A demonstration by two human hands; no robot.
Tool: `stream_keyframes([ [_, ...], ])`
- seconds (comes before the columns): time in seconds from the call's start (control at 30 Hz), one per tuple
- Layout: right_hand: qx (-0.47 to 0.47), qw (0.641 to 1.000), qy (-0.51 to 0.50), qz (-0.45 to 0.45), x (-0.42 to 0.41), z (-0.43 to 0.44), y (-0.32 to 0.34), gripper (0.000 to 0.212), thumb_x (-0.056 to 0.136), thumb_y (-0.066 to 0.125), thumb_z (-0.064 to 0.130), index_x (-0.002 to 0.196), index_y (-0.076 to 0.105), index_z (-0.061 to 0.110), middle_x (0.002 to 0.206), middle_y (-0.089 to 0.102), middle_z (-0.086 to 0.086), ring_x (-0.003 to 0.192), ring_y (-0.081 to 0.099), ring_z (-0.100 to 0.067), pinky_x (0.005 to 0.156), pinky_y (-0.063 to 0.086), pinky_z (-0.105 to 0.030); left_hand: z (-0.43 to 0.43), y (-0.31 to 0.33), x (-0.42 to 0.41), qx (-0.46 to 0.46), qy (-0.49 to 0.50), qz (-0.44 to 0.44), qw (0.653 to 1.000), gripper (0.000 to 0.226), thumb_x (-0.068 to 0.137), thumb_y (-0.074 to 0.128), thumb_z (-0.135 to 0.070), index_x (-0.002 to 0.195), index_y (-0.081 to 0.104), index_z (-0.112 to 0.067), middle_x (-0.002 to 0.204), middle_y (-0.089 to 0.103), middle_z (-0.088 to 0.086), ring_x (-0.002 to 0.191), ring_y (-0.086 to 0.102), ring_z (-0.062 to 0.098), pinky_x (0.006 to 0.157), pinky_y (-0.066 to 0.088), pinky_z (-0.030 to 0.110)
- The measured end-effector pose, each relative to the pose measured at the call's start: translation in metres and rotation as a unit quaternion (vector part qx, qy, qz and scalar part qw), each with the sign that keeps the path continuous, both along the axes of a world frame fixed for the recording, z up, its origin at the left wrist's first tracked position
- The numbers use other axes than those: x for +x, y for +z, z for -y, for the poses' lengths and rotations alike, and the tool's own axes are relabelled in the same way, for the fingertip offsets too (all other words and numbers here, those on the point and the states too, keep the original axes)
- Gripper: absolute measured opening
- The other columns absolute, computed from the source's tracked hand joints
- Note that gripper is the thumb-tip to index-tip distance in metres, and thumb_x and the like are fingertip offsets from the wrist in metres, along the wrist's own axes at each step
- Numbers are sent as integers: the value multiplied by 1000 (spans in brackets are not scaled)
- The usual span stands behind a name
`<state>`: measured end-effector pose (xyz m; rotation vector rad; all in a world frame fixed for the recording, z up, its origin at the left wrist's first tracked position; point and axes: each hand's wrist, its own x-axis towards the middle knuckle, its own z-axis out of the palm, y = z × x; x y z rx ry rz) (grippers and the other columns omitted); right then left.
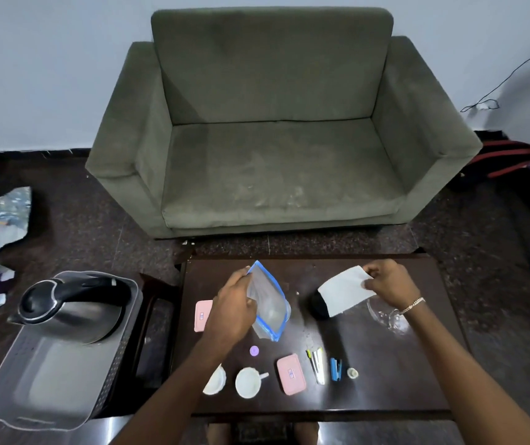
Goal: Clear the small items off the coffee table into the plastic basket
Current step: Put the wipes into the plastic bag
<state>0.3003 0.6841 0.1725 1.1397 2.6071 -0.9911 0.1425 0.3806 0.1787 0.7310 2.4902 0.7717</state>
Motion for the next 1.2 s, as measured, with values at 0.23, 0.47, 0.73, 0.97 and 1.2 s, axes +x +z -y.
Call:
stream_keyframes([
  [0.23, -11, 991, -131, -27, 11, 3, -56, 17, 73, 72, -5, 77, 79, 10, 71, 75, -10, 77, 70, -23, 68, 46, -26, 5, -14, 0, 18, 6, 10, 1000, 61, 81, 53, 5, 140, 57, -10, 151, 48, -7, 129, 54, 16, 95, 33, 11],
  [0.47, -20, 991, -133, 24, -9, 11, -86, 26, 74, 61, -7, 81, 81, 9, 74, 73, -16, 82, 69, -32, 70, 47, -28, 10, -30, 3, 37, 6, 4, 999, 61, 83, 53, 5, 141, 57, -12, 152, 47, -9, 129, 53, 10, 96, 33, 10],
  [0.73, -11, 984, -169, 60, -26, 37, -122, 19, 84, 64, 6, 101, 72, 4, 107, 70, -25, 106, 63, -42, 86, 49, -37, 17, -39, 5, 35, 8, 4, 999, 61, 85, 53, 3, 143, 56, -14, 155, 44, -11, 126, 55, 10, 97, 33, 11],
  [0.97, 77, 982, -154, -83, -17, 69, -106, 41, 92, 69, 22, 128, 56, 6, 122, 54, -18, 108, 58, -38, 92, 49, -48, 20, -41, 5, 60, 51, 30, 996, 54, 86, 60, 3, 139, 58, -9, 148, 50, -7, 109, 60, 8, 95, 39, 17],
  [1.2, 16, 950, 119, -288, -8, 183, -42, 52, 77, 75, 64, 118, 61, 35, 134, 47, -3, 121, 53, -18, 98, 45, -25, 6, -14, 13, 103, 146, 37, 983, 53, 84, 64, 2, 136, 60, -6, 132, 53, -10, 86, 66, 14, 85, 47, 21],
])
